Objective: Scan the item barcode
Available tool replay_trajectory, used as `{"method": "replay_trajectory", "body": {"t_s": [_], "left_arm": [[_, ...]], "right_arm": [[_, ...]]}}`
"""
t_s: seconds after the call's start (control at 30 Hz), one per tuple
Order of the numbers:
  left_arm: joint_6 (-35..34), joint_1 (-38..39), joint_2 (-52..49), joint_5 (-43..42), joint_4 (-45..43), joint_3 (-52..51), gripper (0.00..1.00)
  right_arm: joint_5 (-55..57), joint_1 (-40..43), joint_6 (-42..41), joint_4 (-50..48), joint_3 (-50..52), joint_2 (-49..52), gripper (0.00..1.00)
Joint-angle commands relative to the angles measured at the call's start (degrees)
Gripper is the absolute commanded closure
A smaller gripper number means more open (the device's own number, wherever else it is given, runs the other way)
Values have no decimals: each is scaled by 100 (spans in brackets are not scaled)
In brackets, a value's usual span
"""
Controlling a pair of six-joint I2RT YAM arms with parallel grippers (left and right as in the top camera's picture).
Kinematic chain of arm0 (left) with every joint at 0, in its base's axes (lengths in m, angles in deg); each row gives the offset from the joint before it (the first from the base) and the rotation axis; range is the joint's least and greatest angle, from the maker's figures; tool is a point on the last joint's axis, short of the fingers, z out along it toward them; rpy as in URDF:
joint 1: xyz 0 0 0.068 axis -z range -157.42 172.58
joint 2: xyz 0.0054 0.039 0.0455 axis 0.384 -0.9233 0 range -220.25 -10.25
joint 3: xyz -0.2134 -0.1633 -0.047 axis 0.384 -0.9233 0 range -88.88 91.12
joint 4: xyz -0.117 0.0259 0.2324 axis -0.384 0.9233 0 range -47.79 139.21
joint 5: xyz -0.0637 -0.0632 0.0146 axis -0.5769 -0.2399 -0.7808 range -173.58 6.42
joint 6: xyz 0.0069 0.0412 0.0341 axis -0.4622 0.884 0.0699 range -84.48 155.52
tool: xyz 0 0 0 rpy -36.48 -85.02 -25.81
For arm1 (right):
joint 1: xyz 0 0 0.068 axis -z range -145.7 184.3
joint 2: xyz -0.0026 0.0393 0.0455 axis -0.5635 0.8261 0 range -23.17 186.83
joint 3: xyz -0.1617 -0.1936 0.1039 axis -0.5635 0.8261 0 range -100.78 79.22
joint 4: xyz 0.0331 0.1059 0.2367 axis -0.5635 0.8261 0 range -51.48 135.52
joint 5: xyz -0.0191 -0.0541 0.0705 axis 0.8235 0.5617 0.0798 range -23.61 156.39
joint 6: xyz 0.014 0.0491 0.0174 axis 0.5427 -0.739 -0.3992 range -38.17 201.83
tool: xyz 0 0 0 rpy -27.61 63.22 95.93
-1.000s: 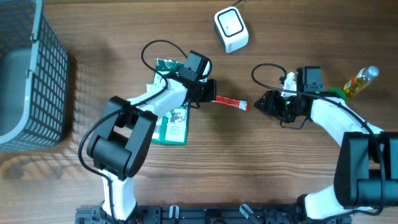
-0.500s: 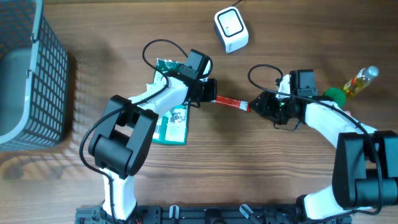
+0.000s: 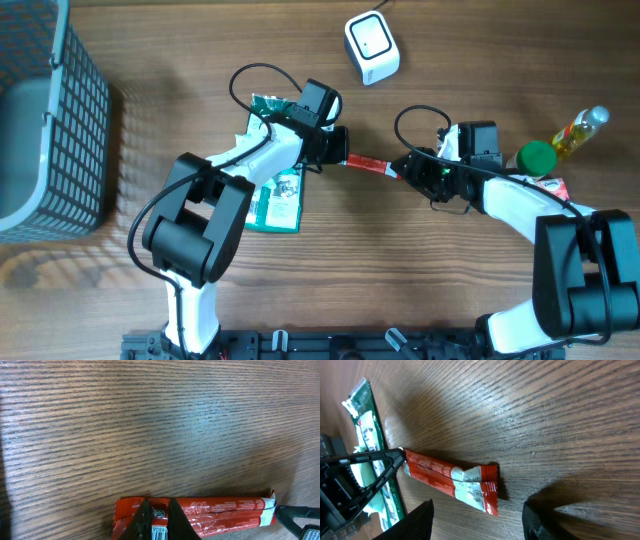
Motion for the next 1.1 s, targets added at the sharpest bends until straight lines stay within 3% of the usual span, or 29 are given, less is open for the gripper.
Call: {"method": "replay_trajectory", "body": {"t_s": [0.0, 0.7, 0.87, 0.97, 1.07], "left_arm": [[-50, 20, -380, 236, 195, -186, 94], [-48, 20, -380, 321, 197, -186, 94], [-31, 20, -380, 385, 232, -186, 94], [-28, 20, -380, 385, 238, -186, 95], [-28, 20, -380, 387, 238, -186, 94]], "right_arm": [[111, -31, -175, -39, 205, 94, 42], [221, -315, -592, -546, 205, 184, 42], [170, -315, -590, -990, 205, 817, 42], [-461, -319, -590, -1818, 205, 1506, 43], [-514, -319, -590, -2212, 205, 1823, 49]]}}
